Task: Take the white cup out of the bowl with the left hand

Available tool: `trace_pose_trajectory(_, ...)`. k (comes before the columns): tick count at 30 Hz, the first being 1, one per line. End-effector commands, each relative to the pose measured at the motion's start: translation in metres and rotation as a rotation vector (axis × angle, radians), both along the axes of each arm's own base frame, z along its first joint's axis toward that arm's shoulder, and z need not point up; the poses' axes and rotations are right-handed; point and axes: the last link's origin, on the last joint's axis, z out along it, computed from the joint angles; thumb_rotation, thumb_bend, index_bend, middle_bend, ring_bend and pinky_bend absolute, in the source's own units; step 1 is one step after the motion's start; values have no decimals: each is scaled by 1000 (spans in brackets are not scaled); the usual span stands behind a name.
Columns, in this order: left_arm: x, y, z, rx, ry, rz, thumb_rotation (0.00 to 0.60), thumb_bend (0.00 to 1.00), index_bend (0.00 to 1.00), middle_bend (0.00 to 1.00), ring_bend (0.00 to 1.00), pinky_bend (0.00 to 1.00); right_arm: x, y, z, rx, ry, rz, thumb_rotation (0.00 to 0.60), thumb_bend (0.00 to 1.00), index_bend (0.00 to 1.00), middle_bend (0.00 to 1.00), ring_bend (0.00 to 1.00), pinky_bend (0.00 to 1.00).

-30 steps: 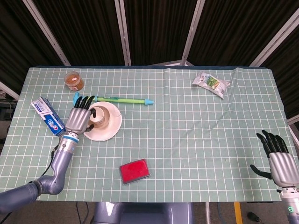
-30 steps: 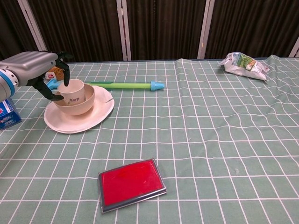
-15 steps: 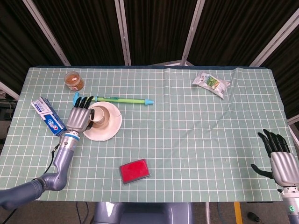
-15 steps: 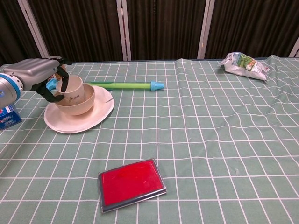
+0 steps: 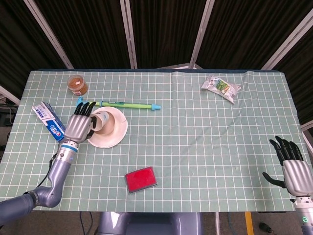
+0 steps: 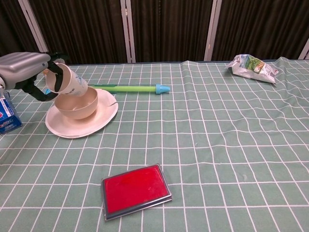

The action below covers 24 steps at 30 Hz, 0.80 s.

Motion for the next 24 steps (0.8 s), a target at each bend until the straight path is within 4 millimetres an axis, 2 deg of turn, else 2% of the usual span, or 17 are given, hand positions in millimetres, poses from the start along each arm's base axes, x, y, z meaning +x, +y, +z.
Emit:
trace_pose_trajectory(1, -14, -39, 26, -12, 19, -32, 600, 492, 616, 0, 0, 0, 0, 0, 0, -1, -1, -1, 600, 93, 56, 0, 0, 0)
trace_pose_trajectory(8, -41, -97, 45, -74, 34, -25, 600, 491, 614, 0, 0, 0, 3, 2, 0, -2, 3, 8, 600, 92, 55, 0, 0, 0)
trace_pose_trajectory(13, -56, -122, 47, -101, 39, -37, 600, 491, 613, 0, 0, 0, 5, 3, -2, -2, 6, 13, 600, 92, 56, 0, 0, 0)
trace_pose_trajectory(15, -68, -137, 41, -146, 43, -32, 600, 491, 613, 0, 0, 0, 6, 3, -3, 4, 10, 15, 600, 91, 55, 0, 0, 0)
trace_pose_trajectory(19, -83, -145, 22, -194, 67, -18, 600, 489, 614, 0, 0, 0, 9, 3, -5, 7, 12, 22, 600, 92, 56, 0, 0, 0)
trace_pose_trajectory(24, -84, -143, 10, -208, 73, -10, 600, 491, 613, 0, 0, 0, 9, 1, -6, 8, 13, 18, 600, 93, 56, 0, 0, 0)
